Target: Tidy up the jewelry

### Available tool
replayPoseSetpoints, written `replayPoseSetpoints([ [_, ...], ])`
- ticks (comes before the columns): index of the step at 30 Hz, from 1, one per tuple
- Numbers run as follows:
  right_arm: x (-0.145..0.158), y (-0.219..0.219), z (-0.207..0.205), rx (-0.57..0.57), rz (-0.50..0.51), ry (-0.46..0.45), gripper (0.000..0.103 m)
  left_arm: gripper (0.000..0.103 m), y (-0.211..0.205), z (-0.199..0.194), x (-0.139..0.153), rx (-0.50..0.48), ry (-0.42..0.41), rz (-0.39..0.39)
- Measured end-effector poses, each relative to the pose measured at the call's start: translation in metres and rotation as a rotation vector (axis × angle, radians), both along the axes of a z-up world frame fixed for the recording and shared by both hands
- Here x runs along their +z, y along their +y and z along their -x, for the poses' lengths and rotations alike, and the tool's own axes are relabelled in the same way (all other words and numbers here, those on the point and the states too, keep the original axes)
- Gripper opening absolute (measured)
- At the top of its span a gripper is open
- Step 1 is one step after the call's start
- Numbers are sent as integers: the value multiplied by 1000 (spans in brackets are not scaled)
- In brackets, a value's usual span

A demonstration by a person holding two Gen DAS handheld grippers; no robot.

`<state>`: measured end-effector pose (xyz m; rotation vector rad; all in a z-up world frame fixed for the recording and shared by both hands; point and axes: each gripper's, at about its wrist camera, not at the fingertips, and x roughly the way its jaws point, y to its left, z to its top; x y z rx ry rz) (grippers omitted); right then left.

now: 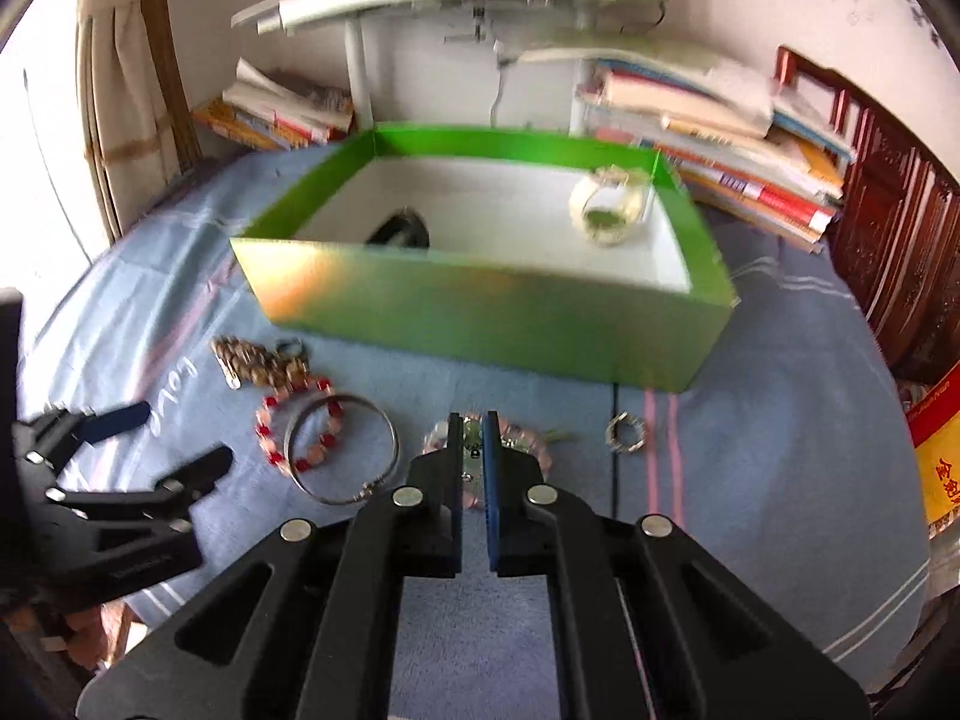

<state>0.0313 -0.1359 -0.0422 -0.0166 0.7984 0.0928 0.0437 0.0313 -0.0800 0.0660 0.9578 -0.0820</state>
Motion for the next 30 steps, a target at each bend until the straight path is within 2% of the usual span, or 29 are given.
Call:
replayPoseSetpoints([
  [6, 19, -20, 14, -51, -3, -52, 6, 82, 0, 0, 0, 3, 5, 0],
  [13, -11, -39, 6, -114, -21, 52, 6, 83, 15, -5, -1, 41, 7, 10],
  [18, -22, -37, 5, -108, -30, 73, 6, 83, 28, -12, -4, 74, 24, 22],
  [23, -29, -35, 5, -100, -32, 92, 6, 83, 27, -22, -4, 63, 27, 60],
  [27, -34, -36, 5, -99, -38, 108, 6, 83, 27, -34, 3, 53, 21, 123],
  [30, -35, -38, 5, -102, -41, 112, 7, 81, 22, -37, 0, 30, 19, 115],
])
